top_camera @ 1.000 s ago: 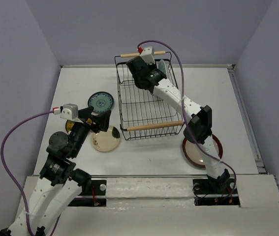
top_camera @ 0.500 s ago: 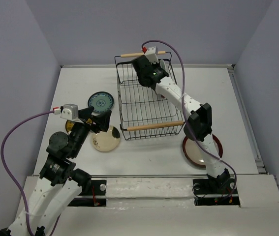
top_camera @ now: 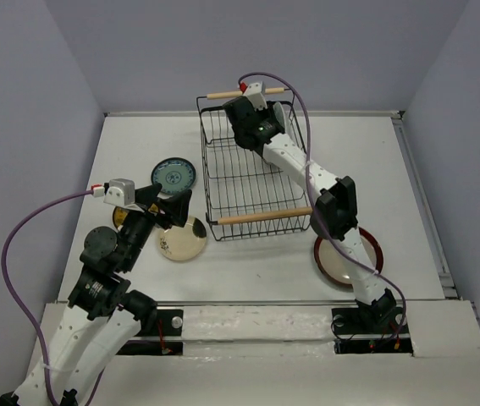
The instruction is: Load the plates into the dish rack
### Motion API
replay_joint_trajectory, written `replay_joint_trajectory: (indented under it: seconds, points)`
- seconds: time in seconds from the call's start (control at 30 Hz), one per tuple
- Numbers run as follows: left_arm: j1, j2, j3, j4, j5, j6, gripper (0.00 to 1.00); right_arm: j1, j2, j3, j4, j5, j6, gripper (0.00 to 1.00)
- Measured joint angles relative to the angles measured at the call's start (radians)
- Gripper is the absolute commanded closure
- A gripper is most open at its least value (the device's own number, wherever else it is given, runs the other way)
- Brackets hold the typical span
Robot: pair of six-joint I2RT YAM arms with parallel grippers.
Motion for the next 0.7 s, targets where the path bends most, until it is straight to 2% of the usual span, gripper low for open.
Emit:
replay_joint_trajectory:
  seconds: [0.07, 0.27, 0.37, 0.53, 0.7]
  points:
    - [0.0, 0.0, 0.0, 0.0, 0.0, 0.0, 0.01, -0.003, 0.004, 0.005, 0.012, 0.0, -0.007, 0.37]
    - [0.0, 0.0, 0.0, 0.0, 0.0, 0.0, 0.01, -0.006, -0.015, -0.015, 0.035, -0.059, -0.008, 0.32]
    - [0.0, 0.002, 0.0, 0.0, 0.0, 0.0, 0.01, -0.009, -0.104, -0.099, 0.035, -0.162, 0.026, 0.29]
    - [-0.001, 0.009, 0.0, 0.0, 0.001, 0.0, 0.01, -0.01, -0.376, -0.266, 0.056, -0.361, 0.09, 0.27]
    - [-0.001, 0.019, 0.0, 0.0, 0.005, 0.0, 0.01, -0.011, -0.785, -0.574, 0.145, -0.493, 0.148, 0.3]
